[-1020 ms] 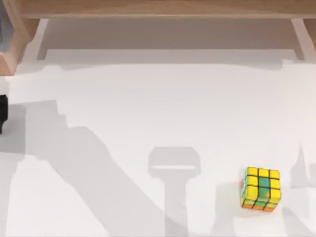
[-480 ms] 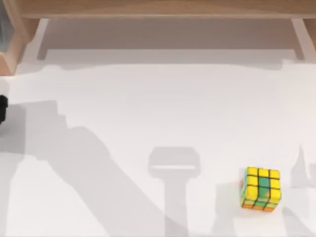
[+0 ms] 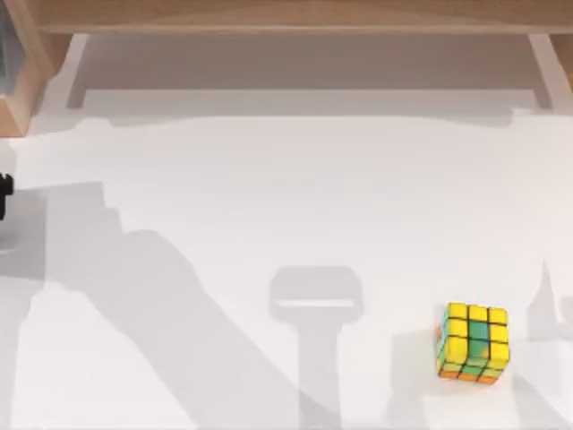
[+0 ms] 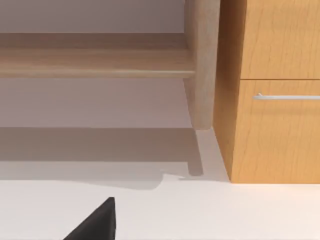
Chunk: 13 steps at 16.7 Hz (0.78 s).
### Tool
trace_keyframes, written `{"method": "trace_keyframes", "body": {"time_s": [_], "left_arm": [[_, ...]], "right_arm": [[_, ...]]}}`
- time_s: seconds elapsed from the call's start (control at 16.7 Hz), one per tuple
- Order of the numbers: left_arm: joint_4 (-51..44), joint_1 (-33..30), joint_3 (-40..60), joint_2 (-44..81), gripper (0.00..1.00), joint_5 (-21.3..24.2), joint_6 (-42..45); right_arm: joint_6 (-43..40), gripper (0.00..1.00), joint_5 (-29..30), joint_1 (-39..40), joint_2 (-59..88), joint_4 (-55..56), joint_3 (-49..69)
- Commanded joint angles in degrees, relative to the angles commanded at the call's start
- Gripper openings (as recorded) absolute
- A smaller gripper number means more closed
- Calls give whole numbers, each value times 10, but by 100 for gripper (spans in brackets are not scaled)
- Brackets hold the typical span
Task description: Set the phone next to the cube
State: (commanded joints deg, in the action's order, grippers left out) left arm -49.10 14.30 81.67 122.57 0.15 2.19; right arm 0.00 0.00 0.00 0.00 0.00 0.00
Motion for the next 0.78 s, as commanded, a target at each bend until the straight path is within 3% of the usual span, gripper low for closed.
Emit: {"method": "trace_keyframes", "body": {"time_s": [0.78], "left_arm": [[-29,-1,16,-19,0,0,0]], "right_arm": [[0,100,0,0,0,0,0]]}}
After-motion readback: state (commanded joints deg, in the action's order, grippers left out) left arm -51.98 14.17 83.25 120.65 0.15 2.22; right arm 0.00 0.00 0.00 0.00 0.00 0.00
